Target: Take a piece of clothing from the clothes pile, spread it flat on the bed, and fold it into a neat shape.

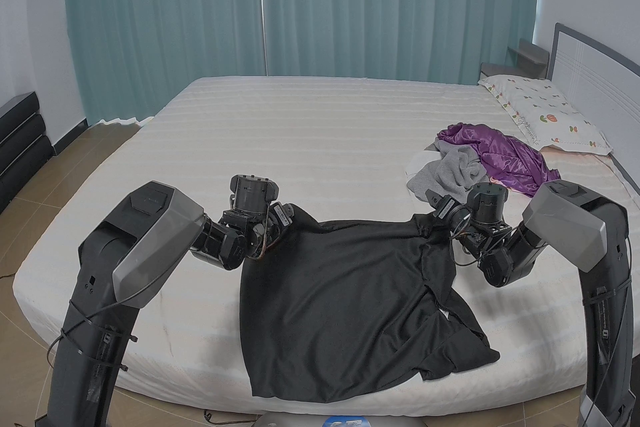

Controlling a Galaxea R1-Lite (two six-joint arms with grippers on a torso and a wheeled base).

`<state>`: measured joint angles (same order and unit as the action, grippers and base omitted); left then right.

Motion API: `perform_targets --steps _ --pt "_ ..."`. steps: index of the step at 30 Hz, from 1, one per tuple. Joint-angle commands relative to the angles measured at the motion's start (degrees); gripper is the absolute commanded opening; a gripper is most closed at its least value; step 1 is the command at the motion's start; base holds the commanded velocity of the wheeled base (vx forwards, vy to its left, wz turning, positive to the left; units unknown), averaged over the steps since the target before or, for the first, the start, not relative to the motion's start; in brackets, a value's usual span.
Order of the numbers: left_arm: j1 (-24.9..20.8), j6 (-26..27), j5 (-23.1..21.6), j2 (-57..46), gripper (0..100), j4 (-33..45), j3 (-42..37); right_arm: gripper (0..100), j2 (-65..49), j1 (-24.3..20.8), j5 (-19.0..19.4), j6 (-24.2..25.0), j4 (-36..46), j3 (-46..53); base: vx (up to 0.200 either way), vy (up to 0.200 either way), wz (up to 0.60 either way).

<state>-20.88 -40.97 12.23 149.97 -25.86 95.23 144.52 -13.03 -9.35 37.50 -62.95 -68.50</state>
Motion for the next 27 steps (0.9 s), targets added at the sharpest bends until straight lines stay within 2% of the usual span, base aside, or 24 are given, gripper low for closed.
perform_targets --steps 1,5,11,14,18,23,27 --pt "0.84 -0.34 2.54 2.35 100 0.37 2.24 100 2.43 0.90 -1.20 0.29 -0.50 -0.93 0.000 0.000 0.00" --pt "2.25 -0.69 6.85 2.61 100 0.10 5.31 100 2.26 2.05 -4.80 0.38 -3.23 -2.96 0.000 0.000 0.00" --pt "3.48 -1.39 7.20 2.08 100 0.37 5.67 100 0.59 2.66 -4.98 0.47 -3.76 -1.46 0.000 0.000 0.00" --pt "3.57 -0.95 6.76 1.12 100 0.81 3.64 100 -1.87 2.75 -3.31 0.65 -3.49 0.91 0.000 0.000 0.00" --pt "3.48 -0.16 4.03 -1.26 100 0.90 -0.57 100 -5.56 2.84 1.88 0.65 -3.14 5.92 0.000 0.000 0.00" --pt "3.57 -0.51 3.15 -5.04 100 0.72 -5.32 100 -9.26 3.63 4.08 0.65 -3.41 9.17 0.000 0.000 0.00" --pt "3.74 -2.18 -1.15 -11.45 100 0.37 -13.67 100 -12.60 5.03 7.59 0.73 -3.23 10.84 0.000 0.000 0.00"
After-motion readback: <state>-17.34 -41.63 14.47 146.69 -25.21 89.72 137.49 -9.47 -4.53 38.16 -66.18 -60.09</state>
